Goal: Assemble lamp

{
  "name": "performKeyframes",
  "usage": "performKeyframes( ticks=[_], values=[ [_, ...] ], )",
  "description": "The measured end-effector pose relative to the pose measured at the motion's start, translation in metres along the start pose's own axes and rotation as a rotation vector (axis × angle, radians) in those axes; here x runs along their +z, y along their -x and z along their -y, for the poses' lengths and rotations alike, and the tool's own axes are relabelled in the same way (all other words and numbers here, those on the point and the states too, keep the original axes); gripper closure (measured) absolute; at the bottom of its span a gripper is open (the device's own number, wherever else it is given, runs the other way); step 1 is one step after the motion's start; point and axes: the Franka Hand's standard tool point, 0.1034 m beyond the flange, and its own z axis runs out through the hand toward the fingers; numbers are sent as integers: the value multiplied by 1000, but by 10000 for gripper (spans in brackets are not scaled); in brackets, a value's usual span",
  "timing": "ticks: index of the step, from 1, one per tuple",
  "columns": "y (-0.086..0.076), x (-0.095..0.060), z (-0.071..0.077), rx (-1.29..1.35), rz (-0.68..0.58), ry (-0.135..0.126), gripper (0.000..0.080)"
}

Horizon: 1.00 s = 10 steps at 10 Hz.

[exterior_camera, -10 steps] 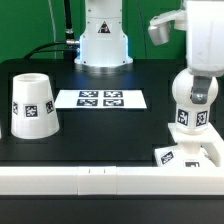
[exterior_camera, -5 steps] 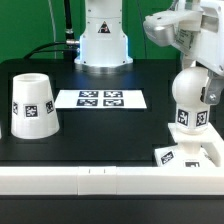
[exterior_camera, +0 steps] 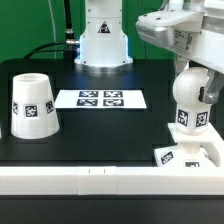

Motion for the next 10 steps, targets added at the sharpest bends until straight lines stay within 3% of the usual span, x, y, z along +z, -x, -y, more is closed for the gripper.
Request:
performKeyframes(
  ticks=[4, 10],
  values=[
    [3, 0, 2, 82, -1, -9, 222],
    [4, 1, 3, 615, -13, -23, 221]
  ],
)
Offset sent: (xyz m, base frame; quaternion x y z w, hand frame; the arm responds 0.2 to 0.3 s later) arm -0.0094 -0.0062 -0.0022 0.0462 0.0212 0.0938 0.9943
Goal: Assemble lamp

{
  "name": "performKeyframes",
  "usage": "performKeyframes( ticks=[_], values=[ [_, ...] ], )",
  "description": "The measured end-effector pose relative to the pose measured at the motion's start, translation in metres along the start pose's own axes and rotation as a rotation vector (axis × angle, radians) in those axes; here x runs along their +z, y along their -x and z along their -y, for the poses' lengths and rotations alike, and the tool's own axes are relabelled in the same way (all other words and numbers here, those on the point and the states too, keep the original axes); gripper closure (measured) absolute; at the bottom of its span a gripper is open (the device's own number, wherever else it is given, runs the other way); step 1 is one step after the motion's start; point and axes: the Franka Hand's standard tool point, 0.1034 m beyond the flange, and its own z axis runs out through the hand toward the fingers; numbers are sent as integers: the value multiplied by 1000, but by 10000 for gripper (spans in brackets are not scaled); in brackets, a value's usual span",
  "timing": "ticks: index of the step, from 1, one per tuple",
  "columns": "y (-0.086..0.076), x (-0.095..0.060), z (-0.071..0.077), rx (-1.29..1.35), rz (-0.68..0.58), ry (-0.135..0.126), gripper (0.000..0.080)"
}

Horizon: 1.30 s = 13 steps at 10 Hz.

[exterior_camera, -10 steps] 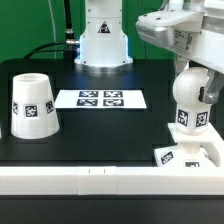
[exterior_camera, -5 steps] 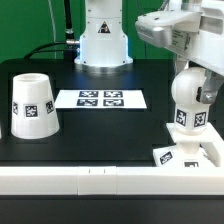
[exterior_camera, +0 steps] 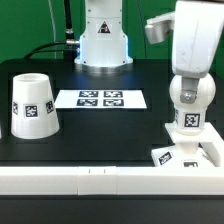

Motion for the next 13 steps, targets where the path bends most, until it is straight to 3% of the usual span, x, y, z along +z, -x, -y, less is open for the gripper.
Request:
performKeyframes(
  ticks=[8, 13],
  values=[
    [-2, 0, 2, 565, -4, -8, 221],
    [-2, 0, 0, 1063, -55, -81, 219]
  ],
)
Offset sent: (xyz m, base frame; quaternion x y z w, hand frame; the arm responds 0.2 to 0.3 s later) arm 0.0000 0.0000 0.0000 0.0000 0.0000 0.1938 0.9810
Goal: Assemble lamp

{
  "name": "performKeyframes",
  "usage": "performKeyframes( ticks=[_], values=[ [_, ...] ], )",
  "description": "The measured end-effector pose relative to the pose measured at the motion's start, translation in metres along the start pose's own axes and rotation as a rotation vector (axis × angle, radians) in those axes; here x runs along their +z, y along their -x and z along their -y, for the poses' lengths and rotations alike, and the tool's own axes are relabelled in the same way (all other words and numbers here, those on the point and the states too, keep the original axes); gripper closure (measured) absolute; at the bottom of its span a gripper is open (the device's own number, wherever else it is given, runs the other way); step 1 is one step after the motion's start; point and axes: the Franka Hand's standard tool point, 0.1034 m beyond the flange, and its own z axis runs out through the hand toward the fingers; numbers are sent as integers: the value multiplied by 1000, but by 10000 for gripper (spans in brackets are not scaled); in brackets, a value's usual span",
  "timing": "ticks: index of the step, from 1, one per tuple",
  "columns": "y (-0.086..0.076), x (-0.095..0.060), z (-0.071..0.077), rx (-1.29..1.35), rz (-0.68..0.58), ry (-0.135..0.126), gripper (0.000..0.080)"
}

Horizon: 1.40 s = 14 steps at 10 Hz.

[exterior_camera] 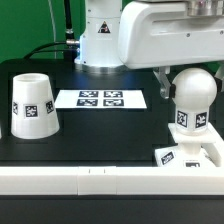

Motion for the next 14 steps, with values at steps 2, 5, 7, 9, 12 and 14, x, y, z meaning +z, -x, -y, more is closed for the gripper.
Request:
performKeyframes(
  ticks=[2, 5, 7, 9, 12, 14],
  values=[
    [0, 0, -1, 175, 1, -16, 219],
    [0, 0, 0, 401, 8, -14, 220],
    [0, 0, 0, 504, 8, -15, 219],
    [0, 0, 1, 594, 9, -16, 219],
    [1, 0, 0, 817, 20, -37, 219],
    [1, 0, 1, 965, 32, -56, 219]
  ],
)
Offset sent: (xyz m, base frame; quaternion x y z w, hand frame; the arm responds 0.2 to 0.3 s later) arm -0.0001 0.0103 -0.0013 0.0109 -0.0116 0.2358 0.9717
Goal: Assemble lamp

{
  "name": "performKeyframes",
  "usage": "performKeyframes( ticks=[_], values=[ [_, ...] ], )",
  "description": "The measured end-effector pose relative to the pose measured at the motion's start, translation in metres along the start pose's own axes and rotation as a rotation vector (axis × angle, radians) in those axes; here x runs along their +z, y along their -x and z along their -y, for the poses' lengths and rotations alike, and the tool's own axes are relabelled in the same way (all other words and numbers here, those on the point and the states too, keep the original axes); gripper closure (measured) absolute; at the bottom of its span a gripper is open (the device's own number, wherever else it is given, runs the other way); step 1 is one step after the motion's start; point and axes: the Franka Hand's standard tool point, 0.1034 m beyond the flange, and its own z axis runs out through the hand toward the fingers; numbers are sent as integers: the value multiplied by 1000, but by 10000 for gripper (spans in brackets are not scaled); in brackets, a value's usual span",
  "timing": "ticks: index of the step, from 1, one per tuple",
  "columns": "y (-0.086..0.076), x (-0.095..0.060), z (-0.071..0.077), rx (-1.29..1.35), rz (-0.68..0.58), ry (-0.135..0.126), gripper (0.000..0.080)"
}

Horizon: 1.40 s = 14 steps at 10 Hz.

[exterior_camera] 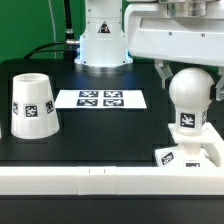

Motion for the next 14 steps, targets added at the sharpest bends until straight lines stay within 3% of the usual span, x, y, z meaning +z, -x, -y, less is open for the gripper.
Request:
performKeyframes(
  ticks=[8, 11, 12, 14],
  values=[
    [6, 0, 8, 688, 113, -65, 219],
    [7, 0, 9, 685, 112, -66, 219],
    [7, 0, 9, 644, 111, -67, 125],
    [11, 1, 5, 496, 117, -35, 104]
  ],
)
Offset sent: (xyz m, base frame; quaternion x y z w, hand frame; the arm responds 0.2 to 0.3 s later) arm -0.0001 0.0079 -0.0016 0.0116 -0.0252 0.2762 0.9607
